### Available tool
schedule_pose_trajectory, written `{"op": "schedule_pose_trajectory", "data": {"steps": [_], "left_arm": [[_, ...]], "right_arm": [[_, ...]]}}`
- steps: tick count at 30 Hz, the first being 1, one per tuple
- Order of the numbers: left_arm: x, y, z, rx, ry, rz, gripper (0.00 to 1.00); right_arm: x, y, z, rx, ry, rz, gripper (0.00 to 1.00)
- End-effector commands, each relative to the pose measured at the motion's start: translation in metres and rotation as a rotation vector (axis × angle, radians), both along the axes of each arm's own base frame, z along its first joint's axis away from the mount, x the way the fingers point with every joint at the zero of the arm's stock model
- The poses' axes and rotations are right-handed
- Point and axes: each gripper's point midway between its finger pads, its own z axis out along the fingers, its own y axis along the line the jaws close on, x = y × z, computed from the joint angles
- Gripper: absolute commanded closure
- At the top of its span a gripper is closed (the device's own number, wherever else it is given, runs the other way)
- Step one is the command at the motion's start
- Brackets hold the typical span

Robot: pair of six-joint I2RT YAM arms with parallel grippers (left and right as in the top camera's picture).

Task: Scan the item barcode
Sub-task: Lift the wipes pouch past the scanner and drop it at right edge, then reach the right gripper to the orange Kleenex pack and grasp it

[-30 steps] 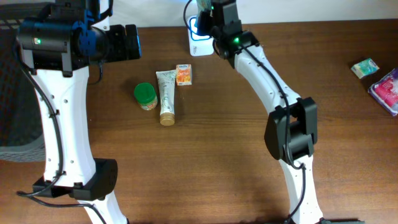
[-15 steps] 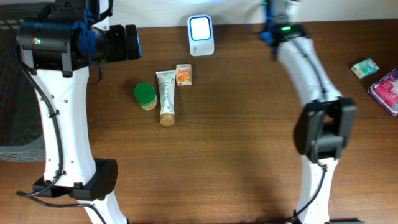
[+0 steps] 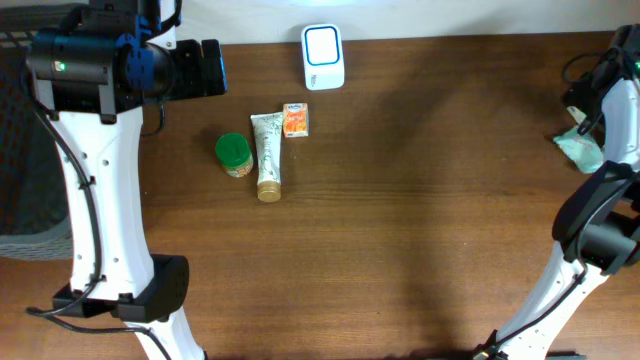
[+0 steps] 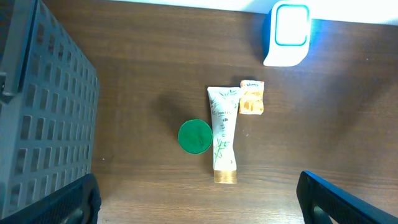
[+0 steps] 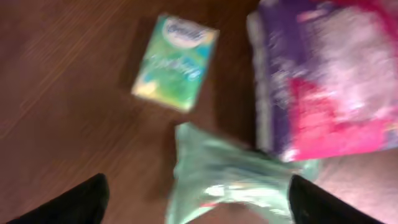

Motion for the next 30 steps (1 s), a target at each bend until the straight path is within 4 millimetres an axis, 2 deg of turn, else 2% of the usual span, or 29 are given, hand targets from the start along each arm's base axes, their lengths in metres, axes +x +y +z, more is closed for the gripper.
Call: {"op": "schedule_pose_trajectory", "data": {"steps": [1, 3, 5, 7, 9, 10, 12, 13, 16, 18, 19, 24, 26, 27, 30], "left_arm": [[-0.003, 0.001, 0.007, 0.009, -0.022, -0.01, 0.01], [-0.003, 0.001, 0.007, 0.009, -0.022, -0.01, 0.01], [-0.003, 0.001, 0.007, 0.009, -0.022, -0.01, 0.01], [-0.003, 0.001, 0.007, 0.009, -0.022, -0.01, 0.01], [-0.003, 0.001, 0.007, 0.009, -0.022, -0.01, 0.01], [-0.003, 0.001, 0.007, 0.009, -0.022, -0.01, 0.01], [-0.003, 0.001, 0.007, 0.009, -0.022, -0.01, 0.01], [-0.003, 0.001, 0.007, 0.009, -0.022, -0.01, 0.01], [-0.003, 0.001, 0.007, 0.009, -0.022, -0.01, 0.01], [-0.003, 0.001, 0.007, 0.009, -0.022, -0.01, 0.01], [-0.003, 0.001, 0.007, 0.009, -0.022, -0.01, 0.01], [-0.003, 0.001, 0.007, 0.009, -0.022, -0.01, 0.01], [-0.003, 0.001, 0.007, 0.009, -0.022, -0.01, 0.01], [-0.003, 0.001, 0.007, 0.009, -0.022, -0.01, 0.01], [-0.003, 0.001, 0.007, 0.009, -0.022, -0.01, 0.01]], "right_arm": [[0.03, 0.076, -0.017, 0.283, -0.079, 0.26, 0.07], [0.051, 0.149, -0.005, 0.495, -0.182, 0.518, 0.07], [0.055, 0.209, 0.003, 0.626, -0.198, 0.634, 0.05], [0.051, 0.252, 0.001, 0.665, -0.152, 0.698, 0.02], [0.047, 0.312, -0.002, 0.688, -0.097, 0.798, 0.01], [0.048, 0.352, -0.005, 0.675, -0.083, 0.875, 0.01], [0.053, 0.403, -0.011, 0.628, -0.084, 0.969, 0.01], [0.057, 0.436, -0.015, 0.596, -0.099, 1.017, 0.01], [0.068, 0.491, -0.032, 0.509, -0.125, 0.921, 0.01], [0.069, 0.525, -0.039, 0.482, -0.155, 0.938, 0.0], [0.066, 0.547, -0.045, 0.457, -0.168, 0.967, 0.03], [0.06, 0.565, -0.071, 0.41, -0.144, 0.931, 0.14], [0.054, 0.572, -0.082, 0.419, -0.12, 0.943, 0.25], [0.05, 0.575, -0.089, 0.43, -0.101, 0.949, 0.37], [0.04, 0.577, -0.099, 0.437, -0.057, 0.938, 0.61]]}}
